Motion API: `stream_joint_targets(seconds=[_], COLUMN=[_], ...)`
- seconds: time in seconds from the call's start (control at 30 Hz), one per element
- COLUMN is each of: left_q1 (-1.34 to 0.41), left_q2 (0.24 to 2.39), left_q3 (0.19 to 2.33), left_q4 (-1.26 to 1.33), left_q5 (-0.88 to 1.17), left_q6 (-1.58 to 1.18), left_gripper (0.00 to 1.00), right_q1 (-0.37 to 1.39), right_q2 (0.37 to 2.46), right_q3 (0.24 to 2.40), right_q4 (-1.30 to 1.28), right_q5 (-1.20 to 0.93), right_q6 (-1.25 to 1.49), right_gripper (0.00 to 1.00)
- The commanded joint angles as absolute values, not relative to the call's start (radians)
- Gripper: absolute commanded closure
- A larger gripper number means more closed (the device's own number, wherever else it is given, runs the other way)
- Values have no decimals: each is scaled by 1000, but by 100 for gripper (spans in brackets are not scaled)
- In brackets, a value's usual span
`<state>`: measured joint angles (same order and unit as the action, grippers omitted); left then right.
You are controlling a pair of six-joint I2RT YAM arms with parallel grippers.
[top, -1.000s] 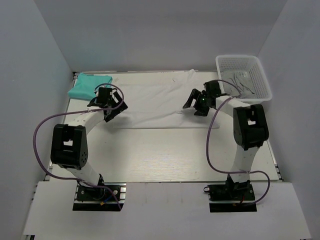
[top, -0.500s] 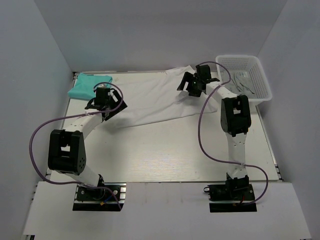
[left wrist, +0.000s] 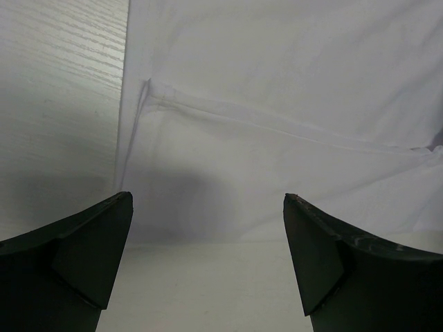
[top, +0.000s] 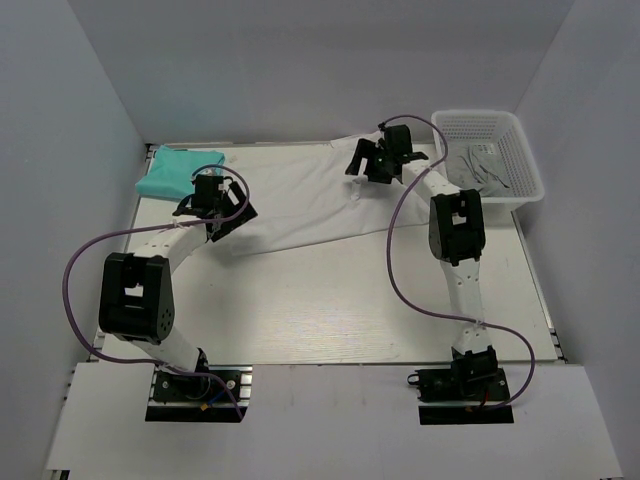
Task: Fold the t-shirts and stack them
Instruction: Fold the flattened tshirt in 1/3 of the way
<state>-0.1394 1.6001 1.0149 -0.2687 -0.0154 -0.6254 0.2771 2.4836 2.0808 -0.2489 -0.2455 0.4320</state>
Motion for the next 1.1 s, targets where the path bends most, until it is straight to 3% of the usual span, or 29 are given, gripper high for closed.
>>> stream_joint_targets(seconds=[0.0, 0.1, 0.43, 0.83, 1.07], left_q1=[-143, -143, -143, -143, -164], left_q2=[1568, 1580, 1797, 1845, 1718], left_q3=[1048, 1048, 1127, 1102, 1017], left_q4=[-265, -230, -192, -230, -304], left_q5=[-11, 46, 215, 210, 69], left_q6=[-604, -595, -604, -623, -635], left_gripper=[0, 0, 0, 0, 0], right_q1=[287, 278, 232, 179, 192], right_q2=[2395, 2260, 2102, 2077, 1815], right_q3=[2033, 1906, 1691, 1431, 975], right_q4=[-222, -167, -215, -239, -213], right_q5=[-188, -126, 101, -5, 86], right_q6=[380, 362, 388, 482, 636], right_gripper=[10, 10, 10, 10, 10])
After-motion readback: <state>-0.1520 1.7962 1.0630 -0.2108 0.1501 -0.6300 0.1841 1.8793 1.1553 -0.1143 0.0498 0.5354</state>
